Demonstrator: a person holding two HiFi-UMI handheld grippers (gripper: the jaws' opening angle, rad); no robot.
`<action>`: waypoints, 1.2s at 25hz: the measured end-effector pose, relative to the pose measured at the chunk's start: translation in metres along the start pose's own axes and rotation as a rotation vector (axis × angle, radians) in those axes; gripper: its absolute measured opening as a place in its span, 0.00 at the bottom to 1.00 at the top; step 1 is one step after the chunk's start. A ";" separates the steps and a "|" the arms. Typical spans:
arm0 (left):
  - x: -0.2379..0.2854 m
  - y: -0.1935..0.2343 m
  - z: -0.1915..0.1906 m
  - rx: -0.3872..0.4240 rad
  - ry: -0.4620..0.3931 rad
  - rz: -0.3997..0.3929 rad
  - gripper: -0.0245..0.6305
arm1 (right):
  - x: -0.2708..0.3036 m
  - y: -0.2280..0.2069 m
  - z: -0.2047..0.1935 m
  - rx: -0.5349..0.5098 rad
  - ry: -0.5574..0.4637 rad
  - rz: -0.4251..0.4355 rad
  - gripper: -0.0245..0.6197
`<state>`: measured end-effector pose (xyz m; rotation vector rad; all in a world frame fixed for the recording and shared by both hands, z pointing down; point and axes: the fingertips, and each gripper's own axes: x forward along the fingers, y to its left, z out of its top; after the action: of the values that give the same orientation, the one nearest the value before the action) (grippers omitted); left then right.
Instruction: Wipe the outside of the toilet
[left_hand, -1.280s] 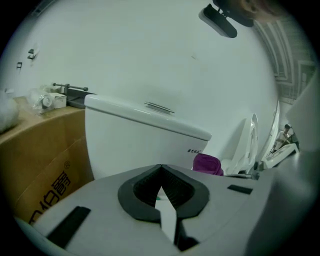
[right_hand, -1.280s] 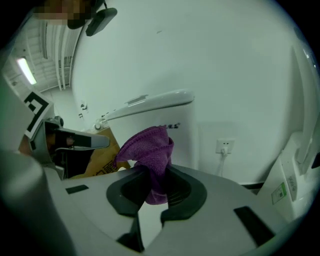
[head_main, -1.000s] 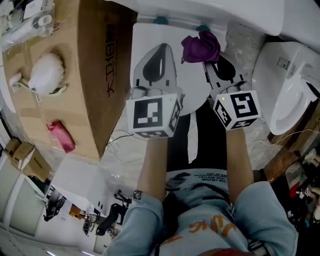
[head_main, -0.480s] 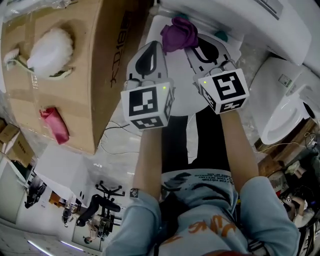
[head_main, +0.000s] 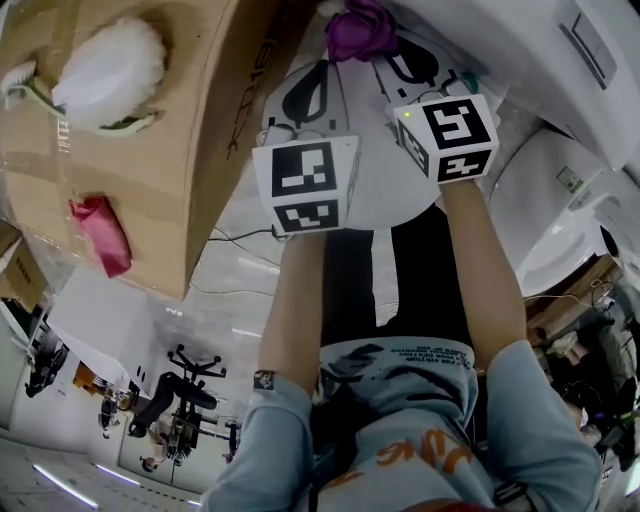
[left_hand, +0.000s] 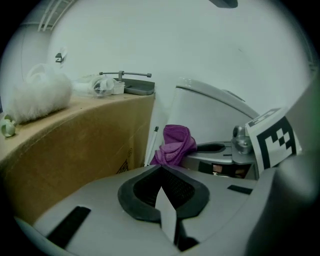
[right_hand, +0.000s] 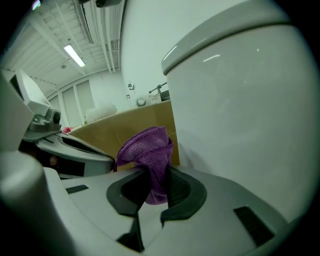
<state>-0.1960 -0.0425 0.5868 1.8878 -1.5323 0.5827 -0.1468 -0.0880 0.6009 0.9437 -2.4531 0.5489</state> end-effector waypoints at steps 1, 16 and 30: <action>0.001 0.001 0.001 -0.002 -0.005 -0.008 0.07 | 0.004 0.000 0.002 -0.005 -0.003 -0.001 0.15; 0.008 -0.004 0.001 -0.055 -0.022 -0.058 0.07 | 0.004 -0.029 0.006 0.000 -0.031 -0.096 0.15; 0.016 -0.047 -0.003 -0.009 -0.002 -0.107 0.07 | -0.038 -0.059 -0.014 0.057 -0.040 -0.174 0.15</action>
<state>-0.1468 -0.0457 0.5911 1.9500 -1.4233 0.5247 -0.0768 -0.1012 0.6037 1.1879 -2.3715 0.5463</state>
